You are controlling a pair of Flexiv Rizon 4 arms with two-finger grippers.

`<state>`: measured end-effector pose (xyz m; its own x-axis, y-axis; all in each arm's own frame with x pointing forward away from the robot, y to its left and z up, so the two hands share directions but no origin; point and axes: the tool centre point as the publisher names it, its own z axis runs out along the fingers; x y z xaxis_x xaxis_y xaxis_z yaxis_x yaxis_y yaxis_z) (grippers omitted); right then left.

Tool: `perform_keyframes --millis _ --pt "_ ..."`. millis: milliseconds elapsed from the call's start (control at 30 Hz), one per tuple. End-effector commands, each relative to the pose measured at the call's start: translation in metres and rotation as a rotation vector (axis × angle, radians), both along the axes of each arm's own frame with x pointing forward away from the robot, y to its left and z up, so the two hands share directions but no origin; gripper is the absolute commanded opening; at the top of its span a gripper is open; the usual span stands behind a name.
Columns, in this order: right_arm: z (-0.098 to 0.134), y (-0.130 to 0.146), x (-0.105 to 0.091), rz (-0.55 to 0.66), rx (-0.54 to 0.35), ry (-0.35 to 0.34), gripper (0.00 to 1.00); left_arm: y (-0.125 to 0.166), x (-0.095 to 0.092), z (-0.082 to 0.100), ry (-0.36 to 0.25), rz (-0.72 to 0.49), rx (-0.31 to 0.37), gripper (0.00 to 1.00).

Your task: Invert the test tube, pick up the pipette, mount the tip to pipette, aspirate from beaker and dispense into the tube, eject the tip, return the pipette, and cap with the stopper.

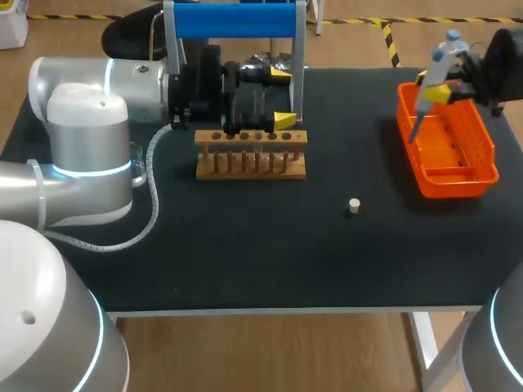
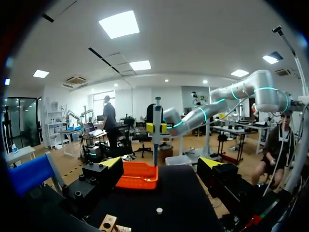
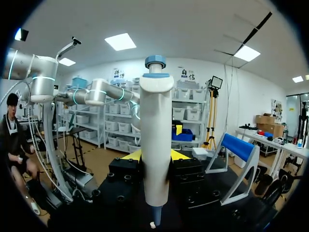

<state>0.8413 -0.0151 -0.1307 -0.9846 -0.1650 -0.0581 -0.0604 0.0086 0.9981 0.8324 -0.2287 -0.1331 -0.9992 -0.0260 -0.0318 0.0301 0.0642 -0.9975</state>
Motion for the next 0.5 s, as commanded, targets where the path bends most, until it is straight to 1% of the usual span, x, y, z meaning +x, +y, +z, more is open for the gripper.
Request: perform_keyframes --millis 33,233,500 --pt "-0.005 0.023 0.003 0.024 0.000 0.006 0.00 0.000 0.000 0.001 0.001 0.002 0.003 1.00" --pt "-0.017 0.052 -0.006 0.069 -0.016 0.013 0.00 0.000 0.000 0.001 0.001 0.002 0.003 1.00" --pt "-0.024 0.084 -0.013 0.104 -0.020 0.010 0.00 0.000 0.000 0.001 0.001 0.002 0.003 1.00"
